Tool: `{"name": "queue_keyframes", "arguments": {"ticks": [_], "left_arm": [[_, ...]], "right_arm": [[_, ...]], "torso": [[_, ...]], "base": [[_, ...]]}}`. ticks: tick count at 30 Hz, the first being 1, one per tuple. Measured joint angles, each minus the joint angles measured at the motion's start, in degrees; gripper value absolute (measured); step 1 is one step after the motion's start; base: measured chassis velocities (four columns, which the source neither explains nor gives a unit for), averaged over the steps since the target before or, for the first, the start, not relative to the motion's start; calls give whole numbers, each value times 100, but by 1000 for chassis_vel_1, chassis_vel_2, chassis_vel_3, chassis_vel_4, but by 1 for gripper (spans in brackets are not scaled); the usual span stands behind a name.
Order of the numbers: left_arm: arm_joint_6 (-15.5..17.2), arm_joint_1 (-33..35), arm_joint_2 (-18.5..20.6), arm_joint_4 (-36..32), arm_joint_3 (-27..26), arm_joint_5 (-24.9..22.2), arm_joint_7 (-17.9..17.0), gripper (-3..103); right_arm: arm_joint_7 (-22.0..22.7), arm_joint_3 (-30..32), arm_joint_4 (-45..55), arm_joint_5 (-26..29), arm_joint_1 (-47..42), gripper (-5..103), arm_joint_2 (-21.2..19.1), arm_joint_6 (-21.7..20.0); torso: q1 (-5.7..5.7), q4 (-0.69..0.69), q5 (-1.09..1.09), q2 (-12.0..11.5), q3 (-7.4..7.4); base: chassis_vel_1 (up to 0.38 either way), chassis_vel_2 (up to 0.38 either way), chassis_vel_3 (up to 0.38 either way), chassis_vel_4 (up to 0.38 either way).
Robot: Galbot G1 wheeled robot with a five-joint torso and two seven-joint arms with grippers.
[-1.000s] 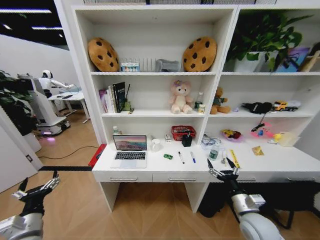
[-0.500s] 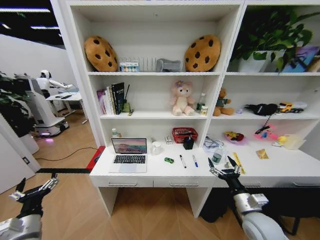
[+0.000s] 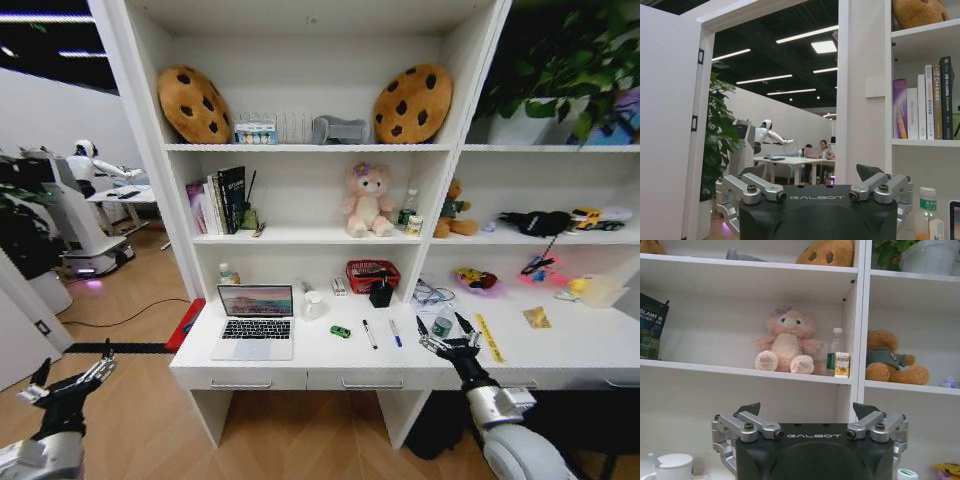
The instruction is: Organize the objects on the table.
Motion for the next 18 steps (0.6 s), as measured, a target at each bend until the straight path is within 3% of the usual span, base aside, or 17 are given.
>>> {"name": "queue_keyframes", "arguments": {"ticks": [18], "left_arm": [[-7,92,-119,-79,39,152,64,100]], "right_arm": [[-54,-9,-41,36,55,100,-45,-7]], "torso": [[0,1,0,0,0]], "base": [[-121,111,115,-108]]}}
